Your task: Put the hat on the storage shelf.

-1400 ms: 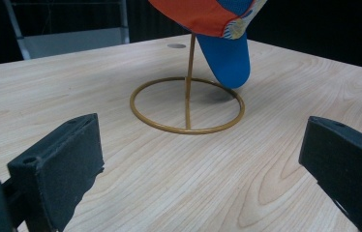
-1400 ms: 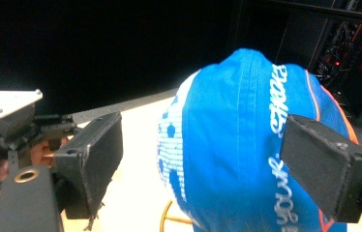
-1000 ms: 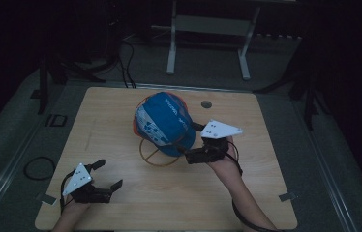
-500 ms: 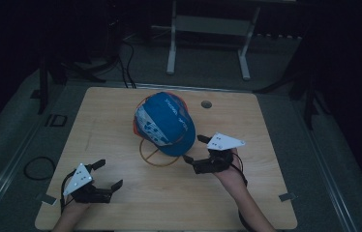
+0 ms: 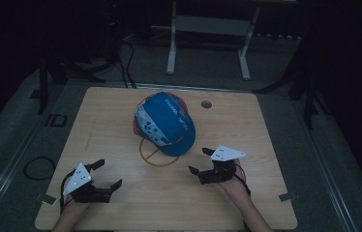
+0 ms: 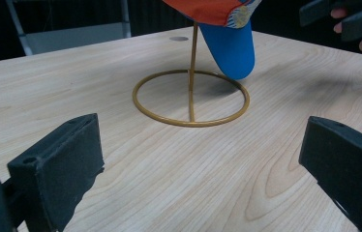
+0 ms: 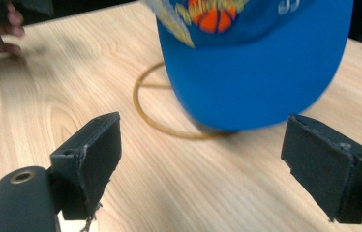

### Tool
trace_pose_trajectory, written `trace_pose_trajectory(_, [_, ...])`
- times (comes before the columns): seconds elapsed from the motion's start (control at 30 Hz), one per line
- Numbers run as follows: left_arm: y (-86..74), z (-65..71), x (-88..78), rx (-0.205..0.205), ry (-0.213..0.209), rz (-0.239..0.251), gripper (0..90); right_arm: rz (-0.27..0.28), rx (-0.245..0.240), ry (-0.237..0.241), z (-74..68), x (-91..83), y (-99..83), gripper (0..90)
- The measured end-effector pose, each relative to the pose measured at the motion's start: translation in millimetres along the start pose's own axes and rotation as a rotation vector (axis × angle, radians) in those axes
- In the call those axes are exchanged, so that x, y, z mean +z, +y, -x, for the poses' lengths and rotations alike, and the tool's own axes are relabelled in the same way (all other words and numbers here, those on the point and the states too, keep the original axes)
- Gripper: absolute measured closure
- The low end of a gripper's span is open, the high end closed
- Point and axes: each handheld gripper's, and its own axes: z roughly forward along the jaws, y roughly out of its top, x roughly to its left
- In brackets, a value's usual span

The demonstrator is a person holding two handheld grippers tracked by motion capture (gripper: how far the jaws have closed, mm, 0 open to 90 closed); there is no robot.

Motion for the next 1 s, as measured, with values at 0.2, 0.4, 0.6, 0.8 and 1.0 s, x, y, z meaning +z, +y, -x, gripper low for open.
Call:
trace_pose_trajectory(0.2, [-0.2,0.0,0.4,0.001,-0.001,-0.003,2.2,-0.009,0.025,-0.026,8.2,-2.1,-17.4,14.3])
trace_pose_trajectory(0.4, [-0.9,0.3,0.7,0.005,-0.002,-0.011,2.2,-0.021,0.039,-0.048,17.8,-5.1,-30.6,14.1])
trace_pose_trajectory(0.6, [-2.6,-0.1,1.3,-0.003,-0.003,-0.016,2.2,-0.042,0.043,-0.067,23.8,-8.8,-42.7,13.6])
trace_pose_trajectory(0.8, [-4.5,1.9,-3.7,-0.013,0.003,-0.017,2.2,-0.053,0.051,-0.105,31.7,-10.5,-48.2,12.6])
trace_pose_trajectory(1.0, [-5.5,1.1,-6.2,-0.017,0.011,-0.016,2.2,-0.053,0.029,-0.135,36.5,-16.0,-50.8,12.6])
